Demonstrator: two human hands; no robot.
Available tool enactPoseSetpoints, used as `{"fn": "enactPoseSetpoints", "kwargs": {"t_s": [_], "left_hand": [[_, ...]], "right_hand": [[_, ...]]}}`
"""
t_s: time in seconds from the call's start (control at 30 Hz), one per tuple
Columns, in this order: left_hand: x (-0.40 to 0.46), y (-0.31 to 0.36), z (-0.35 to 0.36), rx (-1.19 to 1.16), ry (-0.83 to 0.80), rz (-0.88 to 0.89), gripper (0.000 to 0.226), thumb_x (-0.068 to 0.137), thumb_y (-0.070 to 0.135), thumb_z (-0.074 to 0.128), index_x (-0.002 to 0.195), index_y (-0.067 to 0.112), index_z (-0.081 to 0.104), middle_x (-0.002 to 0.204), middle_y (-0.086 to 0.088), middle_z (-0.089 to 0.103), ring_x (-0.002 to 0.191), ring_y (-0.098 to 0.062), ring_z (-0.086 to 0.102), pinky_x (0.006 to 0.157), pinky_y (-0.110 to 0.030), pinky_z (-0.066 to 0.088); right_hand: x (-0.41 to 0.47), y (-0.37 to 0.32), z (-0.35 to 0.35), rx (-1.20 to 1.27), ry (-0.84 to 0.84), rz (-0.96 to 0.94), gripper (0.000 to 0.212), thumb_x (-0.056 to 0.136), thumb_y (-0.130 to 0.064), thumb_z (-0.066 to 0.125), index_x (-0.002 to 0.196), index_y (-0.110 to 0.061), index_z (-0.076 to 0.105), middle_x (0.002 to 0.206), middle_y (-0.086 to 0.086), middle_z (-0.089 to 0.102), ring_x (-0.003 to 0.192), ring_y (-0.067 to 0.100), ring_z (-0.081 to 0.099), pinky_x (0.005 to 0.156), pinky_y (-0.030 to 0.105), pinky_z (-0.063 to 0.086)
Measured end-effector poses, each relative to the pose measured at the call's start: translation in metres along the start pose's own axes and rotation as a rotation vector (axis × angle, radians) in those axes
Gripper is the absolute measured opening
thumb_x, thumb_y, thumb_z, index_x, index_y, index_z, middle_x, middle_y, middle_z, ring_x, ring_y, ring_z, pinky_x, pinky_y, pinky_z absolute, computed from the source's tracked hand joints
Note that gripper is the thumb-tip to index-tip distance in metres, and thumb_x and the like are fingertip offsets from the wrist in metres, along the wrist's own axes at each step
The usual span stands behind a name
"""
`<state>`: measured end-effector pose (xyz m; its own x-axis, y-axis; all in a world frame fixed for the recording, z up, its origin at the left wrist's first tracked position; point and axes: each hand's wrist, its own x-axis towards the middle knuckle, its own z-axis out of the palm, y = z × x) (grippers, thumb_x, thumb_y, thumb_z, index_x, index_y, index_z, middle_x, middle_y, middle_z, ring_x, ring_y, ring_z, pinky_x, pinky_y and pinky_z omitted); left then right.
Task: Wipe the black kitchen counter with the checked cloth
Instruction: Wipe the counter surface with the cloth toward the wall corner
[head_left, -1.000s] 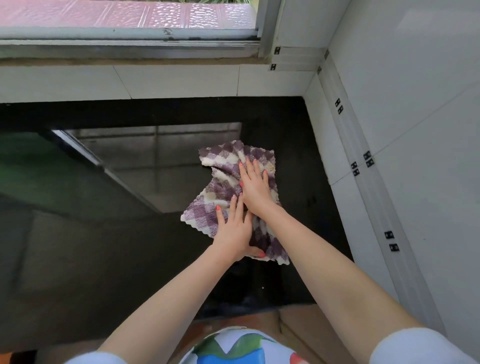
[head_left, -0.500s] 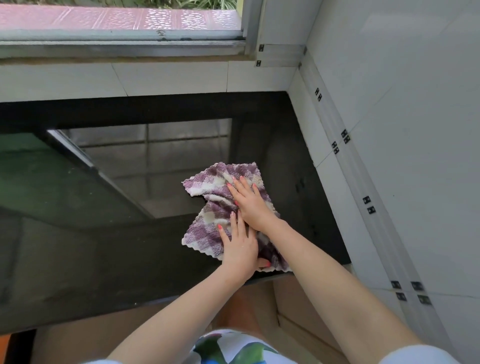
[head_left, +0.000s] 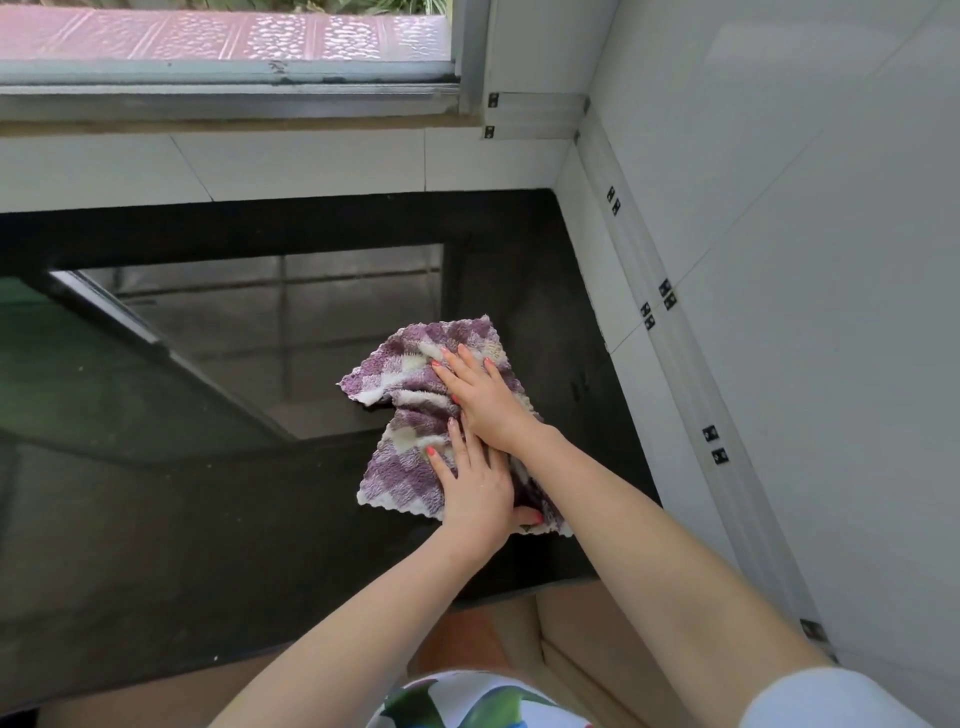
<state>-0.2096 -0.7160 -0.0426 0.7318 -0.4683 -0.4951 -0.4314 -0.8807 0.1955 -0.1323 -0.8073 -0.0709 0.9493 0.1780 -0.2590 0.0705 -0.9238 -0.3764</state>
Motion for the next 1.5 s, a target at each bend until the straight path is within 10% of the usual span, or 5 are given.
{"fn": "enactPoseSetpoints", "kwargs": {"t_s": [0.8, 1.5], "left_hand": [[0.151, -0.014, -0.087, -0.110, -0.081, 0.015, 0.129, 0.072, 0.065, 0.066, 0.149, 0.004, -0.017, 0.154, -0.023, -0.028, 0.139, -0.039, -0.031, 0.105, -0.070, -0.012], [0.106, -0.025, -0.067, -0.123, -0.032, 0.158, 0.114, 0.079, 0.050, 0.069, 0.151, 0.014, -0.013, 0.158, -0.010, -0.022, 0.146, -0.026, -0.021, 0.111, -0.064, -0.008]], "right_hand": [[0.139, 0.068, -0.069, -0.048, 0.044, 0.105, 0.067, 0.098, -0.004, 0.038, 0.154, -0.017, 0.003, 0.163, 0.004, -0.004, 0.150, 0.022, -0.011, 0.121, 0.041, -0.006], [0.083, 0.066, -0.067, -0.057, 0.026, 0.458, 0.060, 0.104, -0.034, 0.024, 0.154, -0.013, -0.002, 0.162, 0.010, -0.008, 0.150, 0.026, -0.010, 0.121, 0.046, 0.000]]}}
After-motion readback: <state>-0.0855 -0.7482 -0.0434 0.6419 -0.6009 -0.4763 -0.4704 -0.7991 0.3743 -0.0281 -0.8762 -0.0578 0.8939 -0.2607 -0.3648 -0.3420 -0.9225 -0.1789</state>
